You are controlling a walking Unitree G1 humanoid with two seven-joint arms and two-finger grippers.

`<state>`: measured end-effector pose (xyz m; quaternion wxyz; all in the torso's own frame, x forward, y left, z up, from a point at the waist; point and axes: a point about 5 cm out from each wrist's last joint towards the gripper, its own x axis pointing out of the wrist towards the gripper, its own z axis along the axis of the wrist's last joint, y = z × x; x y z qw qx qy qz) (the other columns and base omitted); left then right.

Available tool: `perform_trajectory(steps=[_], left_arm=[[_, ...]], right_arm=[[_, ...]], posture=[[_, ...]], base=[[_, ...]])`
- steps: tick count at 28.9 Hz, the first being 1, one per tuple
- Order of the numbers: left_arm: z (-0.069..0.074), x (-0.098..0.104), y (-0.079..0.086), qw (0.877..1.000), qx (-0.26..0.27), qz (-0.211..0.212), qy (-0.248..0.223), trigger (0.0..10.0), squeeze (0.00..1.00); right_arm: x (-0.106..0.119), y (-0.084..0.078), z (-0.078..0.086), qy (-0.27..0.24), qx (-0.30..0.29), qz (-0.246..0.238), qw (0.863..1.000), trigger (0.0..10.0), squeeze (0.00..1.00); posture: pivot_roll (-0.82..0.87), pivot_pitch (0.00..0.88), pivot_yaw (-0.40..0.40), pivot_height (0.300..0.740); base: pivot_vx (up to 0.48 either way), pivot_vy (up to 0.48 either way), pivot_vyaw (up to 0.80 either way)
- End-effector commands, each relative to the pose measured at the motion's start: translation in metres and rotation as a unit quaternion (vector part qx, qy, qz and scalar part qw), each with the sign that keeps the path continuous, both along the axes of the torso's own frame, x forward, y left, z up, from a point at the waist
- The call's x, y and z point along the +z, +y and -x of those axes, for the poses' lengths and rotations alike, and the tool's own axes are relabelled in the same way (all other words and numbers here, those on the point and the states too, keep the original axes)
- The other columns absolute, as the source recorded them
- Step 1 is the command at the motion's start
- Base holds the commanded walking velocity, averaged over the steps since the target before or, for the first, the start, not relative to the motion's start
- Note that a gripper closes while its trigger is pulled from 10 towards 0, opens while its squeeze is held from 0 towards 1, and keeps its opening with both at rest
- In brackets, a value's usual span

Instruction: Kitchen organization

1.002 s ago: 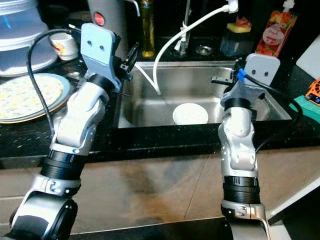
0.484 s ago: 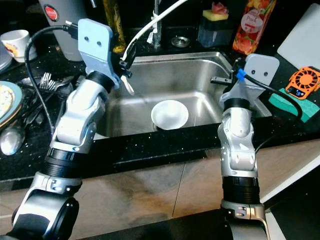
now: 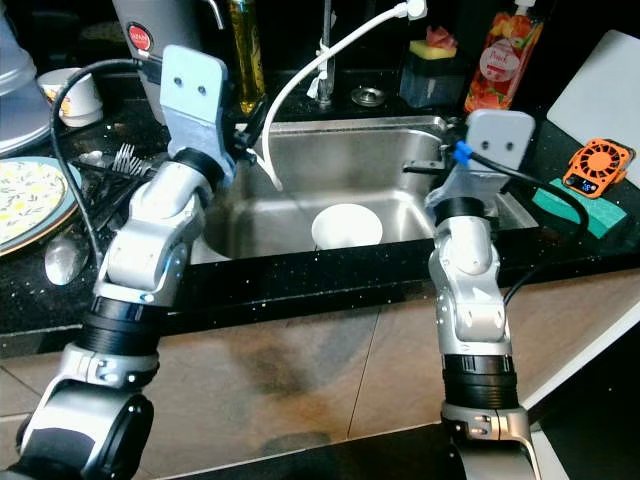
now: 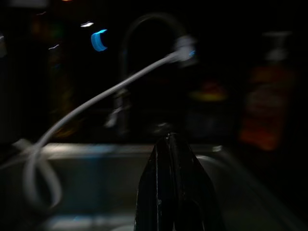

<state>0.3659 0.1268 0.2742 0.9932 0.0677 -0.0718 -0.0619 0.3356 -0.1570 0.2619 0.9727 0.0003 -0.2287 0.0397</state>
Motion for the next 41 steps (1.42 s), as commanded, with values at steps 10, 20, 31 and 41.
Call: perform_trajectory(steps=[10, 20, 31, 41], left_arm=[[0.002, -0.034, 0.045, 0.979, 0.1, 0.146, 0.105, 10.0, 0.0], [0.04, -0.044, 0.021, 0.927, 0.118, 0.337, 0.118, 10.0, 0.0], [0.023, -0.066, 0.023, 0.885, 0.145, 0.407, 0.174, 10.0, 0.0], [0.004, -0.045, 0.015, 0.908, 0.105, 0.371, 0.161, 10.0, 0.0]], right_arm=[[0.002, 0.003, 0.001, 0.019, 0.07, -0.009, 0.997, 10.0, 0.0], [-0.002, 0.0, 0.003, 0.034, 0.079, -0.002, 0.996, 10.0, 0.0], [0.001, 0.003, -0.001, 0.036, 0.088, -0.001, 0.995, 10.0, 0.0], [0.003, 0.004, 0.002, 0.029, 0.084, -0.01, 0.996, 10.0, 0.0]], posture=[[0.11, 0.053, -0.03, 0.74], [0.1, 0.05, -0.04, 0.74], [0.09, 0.05, -0.057, 0.74], [0.08, 0.057, -0.031, 0.74]], base=[[0.0, 0.0, 0.0], [0.0, 0.0, 0.0], [0.0, 0.0, 0.0], [0.0, 0.0, 0.0]])
